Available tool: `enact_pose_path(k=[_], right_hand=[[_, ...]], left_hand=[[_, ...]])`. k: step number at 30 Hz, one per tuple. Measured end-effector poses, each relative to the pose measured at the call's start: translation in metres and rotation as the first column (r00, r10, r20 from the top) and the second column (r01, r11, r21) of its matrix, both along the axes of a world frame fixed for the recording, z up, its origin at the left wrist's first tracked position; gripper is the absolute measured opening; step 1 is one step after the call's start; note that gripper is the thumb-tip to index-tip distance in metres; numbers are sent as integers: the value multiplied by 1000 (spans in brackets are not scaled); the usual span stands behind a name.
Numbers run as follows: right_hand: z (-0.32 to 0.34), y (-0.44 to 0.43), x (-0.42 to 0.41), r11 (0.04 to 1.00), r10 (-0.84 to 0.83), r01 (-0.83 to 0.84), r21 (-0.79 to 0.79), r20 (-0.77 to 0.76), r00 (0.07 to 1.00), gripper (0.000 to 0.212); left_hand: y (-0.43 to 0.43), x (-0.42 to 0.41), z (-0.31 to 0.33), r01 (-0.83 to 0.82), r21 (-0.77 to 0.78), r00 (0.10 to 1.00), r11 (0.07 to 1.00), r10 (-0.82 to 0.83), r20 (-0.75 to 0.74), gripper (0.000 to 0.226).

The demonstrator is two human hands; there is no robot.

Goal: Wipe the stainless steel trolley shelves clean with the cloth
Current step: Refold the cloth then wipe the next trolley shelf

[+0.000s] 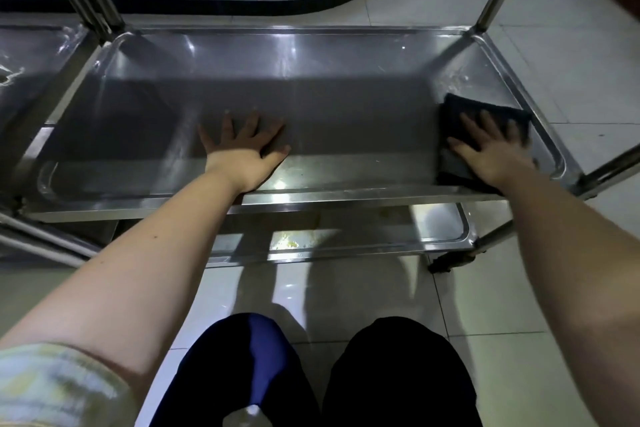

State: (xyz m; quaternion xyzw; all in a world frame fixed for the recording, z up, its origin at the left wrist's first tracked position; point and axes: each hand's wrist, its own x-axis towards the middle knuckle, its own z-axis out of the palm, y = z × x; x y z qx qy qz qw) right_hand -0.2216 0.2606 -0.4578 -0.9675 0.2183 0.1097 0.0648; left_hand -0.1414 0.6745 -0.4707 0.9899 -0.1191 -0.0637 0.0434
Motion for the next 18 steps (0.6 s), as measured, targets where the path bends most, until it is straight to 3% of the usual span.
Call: enact_pose_path(k=[3, 7, 14, 18], right_hand=[[3, -31, -14, 994, -105, 105, 9, -9, 994, 73], [11, 9, -12, 984, -178, 179, 19, -38, 983, 69], [8, 214, -6, 965, 260, -258, 46, -48, 964, 71], [21, 250, 13, 943, 308, -300, 146, -33, 951, 58]], left_hand=[[-1, -1, -1, 2, -1, 1000, 1000, -2, 1, 60], [-3, -5, 1, 11, 10, 1000, 1000, -10, -18, 60], [-1, -7, 6, 2, -30, 999, 1000, -3, -32, 56], [4, -6, 6, -10, -169, 999, 986, 18, 48, 46]])
